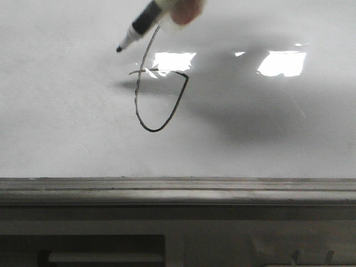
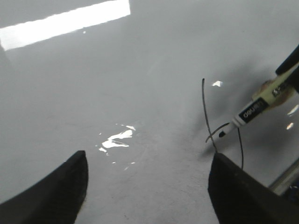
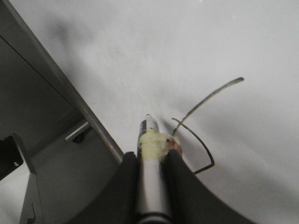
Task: Write number 6 on whiteboard
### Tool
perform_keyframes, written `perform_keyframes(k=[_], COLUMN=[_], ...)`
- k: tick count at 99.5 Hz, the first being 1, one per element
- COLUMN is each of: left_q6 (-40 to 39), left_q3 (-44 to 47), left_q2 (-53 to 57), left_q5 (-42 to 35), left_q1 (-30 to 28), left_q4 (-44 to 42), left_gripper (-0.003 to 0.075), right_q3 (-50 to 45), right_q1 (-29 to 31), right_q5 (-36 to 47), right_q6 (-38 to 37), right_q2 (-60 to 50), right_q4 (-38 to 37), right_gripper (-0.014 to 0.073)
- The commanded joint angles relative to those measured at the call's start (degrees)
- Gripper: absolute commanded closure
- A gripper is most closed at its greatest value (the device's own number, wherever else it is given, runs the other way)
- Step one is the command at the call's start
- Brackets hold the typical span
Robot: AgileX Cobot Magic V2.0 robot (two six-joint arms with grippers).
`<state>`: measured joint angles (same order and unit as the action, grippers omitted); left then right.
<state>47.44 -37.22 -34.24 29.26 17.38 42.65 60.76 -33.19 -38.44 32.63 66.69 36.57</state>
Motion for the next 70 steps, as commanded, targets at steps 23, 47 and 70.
perform_keyframes(k=[23, 47, 70], left_q6=[18.7, 21.9, 22.5], left_q3=[-2.5, -6.4, -9.3], left_q2=[-8.0, -19.1, -26.9], left_q5=[1.5, 1.0, -2.4], left_q1=[7.4, 18.4, 25.0], left_q4=[19.9, 20.2, 17.9], left_gripper=[0.0279, 0.0302, 0.0302], right_q3=[5.2, 5.2, 5.2], right_q1=[0.1, -0.1, -0.1], right_q5=[-5.5, -8.3, -10.1], right_q6=[0.1, 0.2, 0.5], right_q2=[-1.3, 0.5, 0.5], right_q4=[0.8, 0.8, 0.8], right_gripper=[0.0643, 0.0643, 0.0643])
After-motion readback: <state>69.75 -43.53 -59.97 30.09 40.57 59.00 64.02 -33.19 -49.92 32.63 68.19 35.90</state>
